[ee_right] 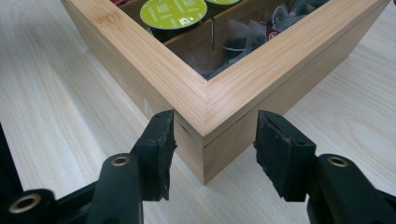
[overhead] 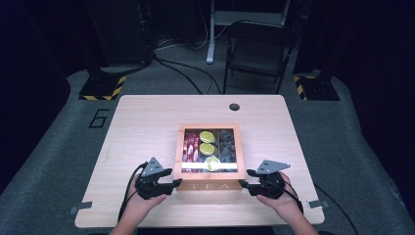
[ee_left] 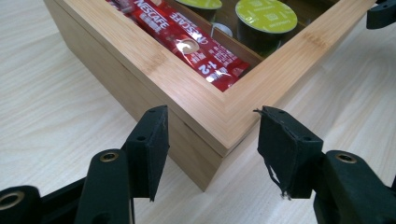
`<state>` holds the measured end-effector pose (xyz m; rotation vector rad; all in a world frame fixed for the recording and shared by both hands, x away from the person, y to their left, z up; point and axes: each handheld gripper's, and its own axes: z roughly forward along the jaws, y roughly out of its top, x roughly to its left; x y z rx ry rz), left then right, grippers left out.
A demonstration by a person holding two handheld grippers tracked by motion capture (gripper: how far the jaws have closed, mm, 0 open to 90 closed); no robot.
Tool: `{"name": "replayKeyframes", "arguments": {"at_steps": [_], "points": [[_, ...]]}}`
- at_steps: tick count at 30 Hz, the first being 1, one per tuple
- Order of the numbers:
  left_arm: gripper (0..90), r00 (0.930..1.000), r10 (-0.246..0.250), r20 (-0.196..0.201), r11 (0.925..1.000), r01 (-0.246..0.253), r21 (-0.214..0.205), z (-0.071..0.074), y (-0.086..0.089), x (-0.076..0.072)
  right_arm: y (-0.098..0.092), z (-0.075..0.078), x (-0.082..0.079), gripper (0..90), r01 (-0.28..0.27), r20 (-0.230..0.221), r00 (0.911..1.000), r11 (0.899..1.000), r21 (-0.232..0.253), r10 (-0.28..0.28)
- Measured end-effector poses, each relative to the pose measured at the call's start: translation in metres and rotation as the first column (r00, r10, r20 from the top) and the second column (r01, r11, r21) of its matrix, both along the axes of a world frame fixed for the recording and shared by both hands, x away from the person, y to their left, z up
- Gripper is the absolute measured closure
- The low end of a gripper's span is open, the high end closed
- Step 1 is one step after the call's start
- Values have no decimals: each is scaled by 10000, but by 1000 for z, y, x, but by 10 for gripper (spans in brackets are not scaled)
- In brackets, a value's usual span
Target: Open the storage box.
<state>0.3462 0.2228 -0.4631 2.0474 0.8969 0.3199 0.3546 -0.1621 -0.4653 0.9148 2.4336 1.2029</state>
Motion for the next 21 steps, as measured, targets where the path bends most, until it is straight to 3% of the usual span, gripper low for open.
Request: {"name": "replayKeyframes", "arguments": {"at_steps": [8,13,21], "points": [[437,10000,-96,21,9999,96,83,-2,-2,-1,3,-3,0,516,-188,-60,9998,9996,-202,187],[445,9999,-104,-70,9987,107,490,-7,-5,0,4,-5,0,525,-236,-29,9997,9992,-320,235],[449,9998,-160,91,9974,153,703,-7,-6,-1,3,-6,0,519,-303,69,9995,9991,-304,305]]}}
